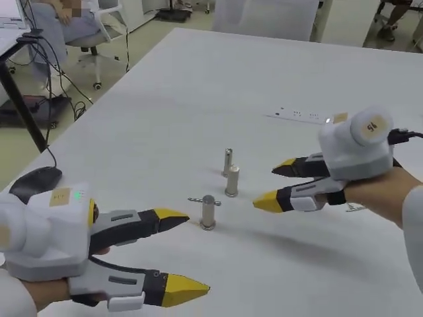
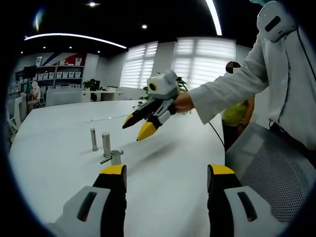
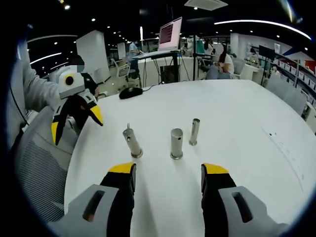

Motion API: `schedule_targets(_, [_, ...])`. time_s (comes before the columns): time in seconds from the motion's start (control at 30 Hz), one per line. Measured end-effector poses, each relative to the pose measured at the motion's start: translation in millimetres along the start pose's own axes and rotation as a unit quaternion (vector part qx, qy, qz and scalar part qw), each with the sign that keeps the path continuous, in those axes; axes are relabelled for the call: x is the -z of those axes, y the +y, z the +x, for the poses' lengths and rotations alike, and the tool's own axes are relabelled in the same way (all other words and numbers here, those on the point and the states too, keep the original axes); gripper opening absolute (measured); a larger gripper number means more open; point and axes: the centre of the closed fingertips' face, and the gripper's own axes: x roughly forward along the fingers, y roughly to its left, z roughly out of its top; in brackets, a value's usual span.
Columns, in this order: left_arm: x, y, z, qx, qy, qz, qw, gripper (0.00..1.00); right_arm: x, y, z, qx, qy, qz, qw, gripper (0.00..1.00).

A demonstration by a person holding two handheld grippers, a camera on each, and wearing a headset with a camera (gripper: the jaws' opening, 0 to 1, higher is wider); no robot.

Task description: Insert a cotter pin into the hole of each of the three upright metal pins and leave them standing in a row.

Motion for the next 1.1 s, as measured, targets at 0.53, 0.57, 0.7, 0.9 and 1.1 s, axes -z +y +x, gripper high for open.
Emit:
schedule_targets(0.53, [1.1,4.0,-14.6,-0.021,0.002,-0.006,0.9998,0.66,-15.0,-2.6,45.5,-0.015,-0.010,-0.013,0.9997,0.43])
schedule_targets(0.57, [1.1,4.8,-15.3,-0.023,0.003,-0.005,0.9997,0.66,-15.6,-3.0,48.9,-0.015,-0.010,-0.015,0.9997,0.42])
schedule_targets(0.7, [1.5,6.5,-16.5,-0.027,0.004,-0.005,0.9996,0.66,-16.9,-4.1,56.0,-0.018,-0.009,-0.012,0.9997,0.39])
schedule_targets(0.9, [1.7,7.3,-16.7,-0.027,0.006,-0.004,0.9996,0.65,-17.1,-4.8,60.7,-0.018,-0.006,-0.022,0.9996,0.30])
schedule_targets(1.1, [0.1,8.0,-16.5,-0.027,0.005,-0.002,0.9996,0.65,-14.6,-8.1,61.4,-0.008,-0.001,-0.043,0.9990,0.17])
